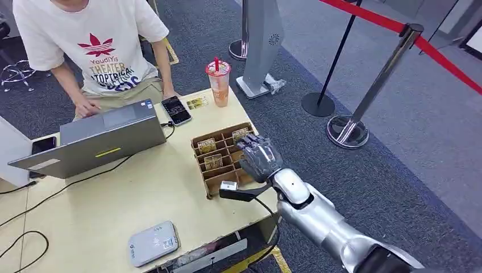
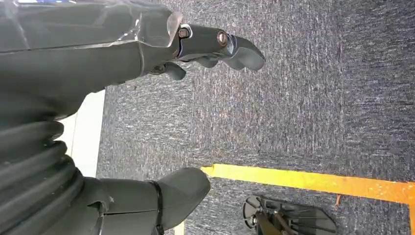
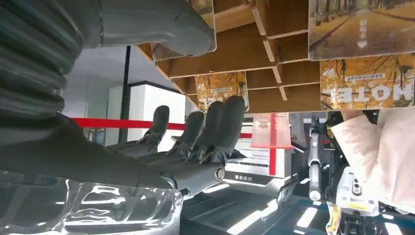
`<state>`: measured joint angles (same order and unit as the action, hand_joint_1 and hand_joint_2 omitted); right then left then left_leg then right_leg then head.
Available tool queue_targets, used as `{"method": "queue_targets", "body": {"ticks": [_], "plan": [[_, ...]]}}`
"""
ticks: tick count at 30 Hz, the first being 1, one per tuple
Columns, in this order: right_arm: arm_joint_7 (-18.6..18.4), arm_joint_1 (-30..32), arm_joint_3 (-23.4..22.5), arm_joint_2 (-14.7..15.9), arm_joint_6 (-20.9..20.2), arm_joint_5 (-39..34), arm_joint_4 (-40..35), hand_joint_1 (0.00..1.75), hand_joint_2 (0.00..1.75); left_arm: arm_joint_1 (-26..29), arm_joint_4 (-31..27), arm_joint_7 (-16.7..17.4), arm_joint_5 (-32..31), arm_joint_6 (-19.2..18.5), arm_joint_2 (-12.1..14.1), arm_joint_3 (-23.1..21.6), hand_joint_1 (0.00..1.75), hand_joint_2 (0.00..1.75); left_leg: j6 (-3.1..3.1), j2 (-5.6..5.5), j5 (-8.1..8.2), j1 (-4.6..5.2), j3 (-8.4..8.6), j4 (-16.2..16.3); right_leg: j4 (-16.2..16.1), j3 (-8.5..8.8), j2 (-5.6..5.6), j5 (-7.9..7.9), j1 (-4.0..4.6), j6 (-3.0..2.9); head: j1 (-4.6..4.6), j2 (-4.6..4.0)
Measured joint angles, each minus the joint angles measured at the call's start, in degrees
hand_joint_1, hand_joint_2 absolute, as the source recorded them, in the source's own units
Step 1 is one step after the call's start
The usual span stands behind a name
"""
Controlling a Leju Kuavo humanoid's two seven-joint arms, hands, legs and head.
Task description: Pass the card to the sensor for recognition and then transmit it.
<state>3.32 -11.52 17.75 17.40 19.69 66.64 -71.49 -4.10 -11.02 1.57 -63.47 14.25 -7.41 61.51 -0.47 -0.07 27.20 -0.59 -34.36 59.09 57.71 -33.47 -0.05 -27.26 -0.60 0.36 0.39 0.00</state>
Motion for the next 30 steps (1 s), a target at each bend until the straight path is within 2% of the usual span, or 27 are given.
{"method": "queue_targets", "body": {"ticks": [3,4,5,18,21,26,30], "plan": [[-0.11,0.22,0.00,0.24,-0.07,0.00,-0.11,0.80,1.75,0.06,0.00,-0.24,0.11,0.00,0.00,0.13,0.00,1.75,0.00,0.00,0.00,0.00,0.01,0.00,0.00,0.00,0.00,0.00,0.00,0.00,0.00,0.00],[-0.17,0.46,0.00,0.41,-0.07,-0.02,-0.15,0.87,1.75,0.11,0.00,-0.52,0.11,0.00,0.00,0.15,0.00,1.75,0.00,0.00,0.00,0.00,0.00,0.00,0.00,0.00,-0.01,-0.01,0.00,0.01,0.00,0.00],[-0.26,0.88,-0.02,0.65,-0.06,-0.04,-0.35,0.87,1.75,0.18,0.00,-0.70,0.11,-0.02,0.00,0.15,0.00,1.75,0.00,-0.01,0.01,0.00,0.00,0.00,0.00,0.00,-0.01,-0.03,0.00,0.02,0.00,0.00],[-0.74,3.00,-0.87,1.33,-0.13,-0.04,-1.38,0.75,1.75,0.41,0.00,-1.05,0.02,-0.22,0.04,0.20,0.00,1.75,0.00,0.00,0.02,0.00,0.00,0.00,0.00,0.01,-0.01,-0.05,0.00,0.02,0.00,0.00],[-0.76,2.96,-0.94,1.33,-0.39,-0.02,-1.35,0.82,1.75,0.41,0.00,-1.05,-0.07,-0.26,0.04,0.20,0.00,1.75,0.00,0.00,0.02,0.00,0.01,0.00,0.00,0.01,-0.01,-0.05,0.00,0.02,0.00,0.00],[-0.92,3.00,-1.14,1.51,-0.39,-0.09,-1.20,0.80,1.75,0.41,0.00,-1.05,-0.31,-0.24,0.13,0.20,0.00,1.75,0.01,0.00,0.03,0.00,0.01,0.00,0.00,0.00,0.00,-0.05,0.00,0.02,0.00,0.00],[-0.92,3.11,-1.46,1.70,-0.35,-0.09,-1.20,0.86,1.75,0.41,0.00,-1.05,-0.37,-0.24,0.26,0.20,0.00,1.75,0.02,0.00,0.03,0.01,0.00,0.00,0.00,0.00,0.00,-0.06,0.00,0.02,0.00,0.00]]}}
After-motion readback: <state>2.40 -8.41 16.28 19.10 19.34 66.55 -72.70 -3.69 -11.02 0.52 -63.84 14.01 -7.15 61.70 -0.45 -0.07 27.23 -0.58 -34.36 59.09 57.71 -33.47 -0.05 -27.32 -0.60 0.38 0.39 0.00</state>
